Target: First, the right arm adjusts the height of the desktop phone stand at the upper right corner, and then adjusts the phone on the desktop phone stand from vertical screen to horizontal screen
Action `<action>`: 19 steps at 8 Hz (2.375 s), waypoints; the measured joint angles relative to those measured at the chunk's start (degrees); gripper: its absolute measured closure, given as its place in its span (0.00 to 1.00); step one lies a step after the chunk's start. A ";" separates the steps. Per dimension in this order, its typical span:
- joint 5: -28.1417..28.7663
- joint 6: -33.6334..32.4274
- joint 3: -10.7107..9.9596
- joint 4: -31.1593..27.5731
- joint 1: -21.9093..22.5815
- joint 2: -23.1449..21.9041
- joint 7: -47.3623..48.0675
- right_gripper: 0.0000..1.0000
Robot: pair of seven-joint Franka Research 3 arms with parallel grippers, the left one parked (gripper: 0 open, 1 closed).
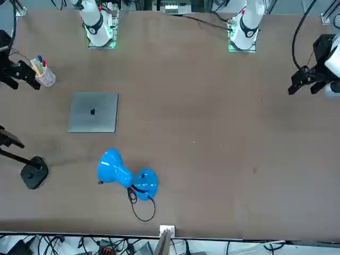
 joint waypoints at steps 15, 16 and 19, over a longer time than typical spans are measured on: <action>-1.79 10.25 -2.24 26.26 -12.00 22.56 7.97 0.04; -1.79 10.91 -2.19 26.66 -12.00 24.59 9.74 0.05; -1.37 10.99 -2.21 26.93 -13.43 28.44 11.32 0.07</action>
